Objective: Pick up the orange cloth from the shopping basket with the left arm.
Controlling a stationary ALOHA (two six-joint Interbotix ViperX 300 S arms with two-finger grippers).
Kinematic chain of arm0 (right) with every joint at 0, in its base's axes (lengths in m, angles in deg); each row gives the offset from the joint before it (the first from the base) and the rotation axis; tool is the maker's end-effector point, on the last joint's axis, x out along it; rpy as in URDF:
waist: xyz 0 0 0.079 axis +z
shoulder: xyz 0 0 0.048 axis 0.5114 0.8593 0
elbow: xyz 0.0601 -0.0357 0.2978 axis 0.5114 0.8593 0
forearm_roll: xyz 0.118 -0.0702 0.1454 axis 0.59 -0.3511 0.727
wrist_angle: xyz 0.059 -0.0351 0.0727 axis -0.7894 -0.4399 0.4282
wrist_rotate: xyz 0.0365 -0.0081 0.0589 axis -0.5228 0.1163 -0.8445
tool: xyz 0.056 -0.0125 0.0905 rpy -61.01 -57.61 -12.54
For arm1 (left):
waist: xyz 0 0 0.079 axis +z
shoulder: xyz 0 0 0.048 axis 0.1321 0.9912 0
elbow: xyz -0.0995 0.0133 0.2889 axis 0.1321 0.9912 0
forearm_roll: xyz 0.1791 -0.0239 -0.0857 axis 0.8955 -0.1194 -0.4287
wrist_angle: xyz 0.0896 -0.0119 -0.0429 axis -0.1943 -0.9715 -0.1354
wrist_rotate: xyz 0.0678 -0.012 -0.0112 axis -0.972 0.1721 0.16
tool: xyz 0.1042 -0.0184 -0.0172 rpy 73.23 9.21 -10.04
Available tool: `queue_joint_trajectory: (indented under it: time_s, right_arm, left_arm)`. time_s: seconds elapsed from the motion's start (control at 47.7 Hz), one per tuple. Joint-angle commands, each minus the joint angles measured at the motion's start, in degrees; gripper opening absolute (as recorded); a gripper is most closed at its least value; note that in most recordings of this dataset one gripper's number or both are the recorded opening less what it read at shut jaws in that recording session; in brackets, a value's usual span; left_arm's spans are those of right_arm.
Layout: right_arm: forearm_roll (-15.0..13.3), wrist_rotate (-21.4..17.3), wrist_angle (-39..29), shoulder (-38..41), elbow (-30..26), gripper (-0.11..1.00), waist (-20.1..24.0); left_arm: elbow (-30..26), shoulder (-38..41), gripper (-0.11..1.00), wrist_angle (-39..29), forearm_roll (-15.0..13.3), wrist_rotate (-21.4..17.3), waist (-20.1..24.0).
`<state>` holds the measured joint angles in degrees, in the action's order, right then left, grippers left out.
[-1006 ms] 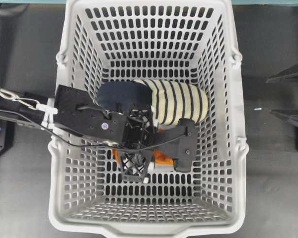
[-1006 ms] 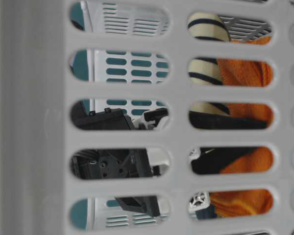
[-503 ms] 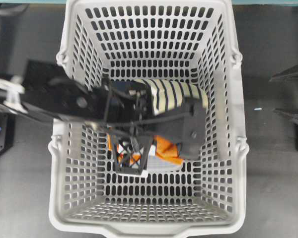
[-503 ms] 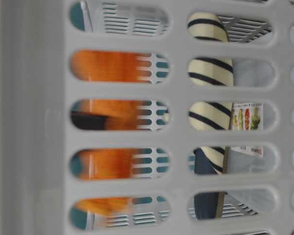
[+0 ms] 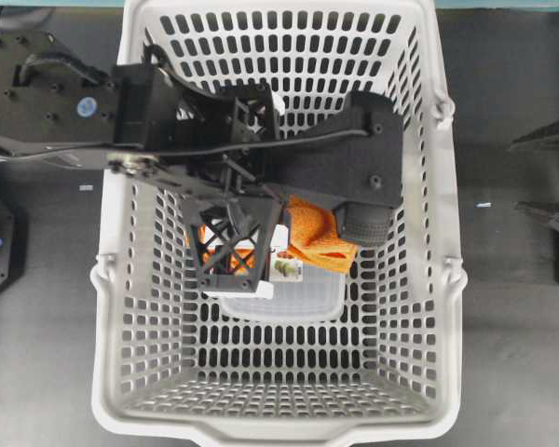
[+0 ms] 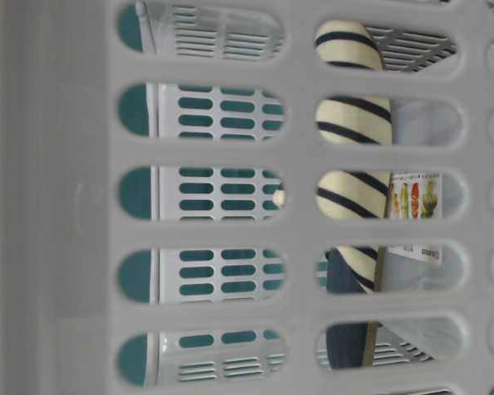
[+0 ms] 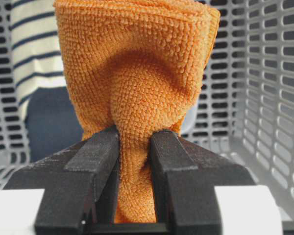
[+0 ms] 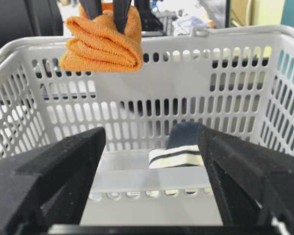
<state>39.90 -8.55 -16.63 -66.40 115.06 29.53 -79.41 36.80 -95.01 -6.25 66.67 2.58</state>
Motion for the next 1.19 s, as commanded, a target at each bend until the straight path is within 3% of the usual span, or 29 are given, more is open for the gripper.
queue_joint_trajectory:
  time_s: [0.0,1.174]
  right_arm:
    - [0.1,0.1,0.4,0.4,-0.4,0.73,-0.2]
    - [0.1,0.1,0.3,0.4,-0.1,0.73,-0.2]
  left_arm:
    - [-1.1,-1.1,0.15,0.1,0.2,0.1,0.1]
    - [-1.1,-0.5,0.15,0.1,0.2,0.2,0.1]
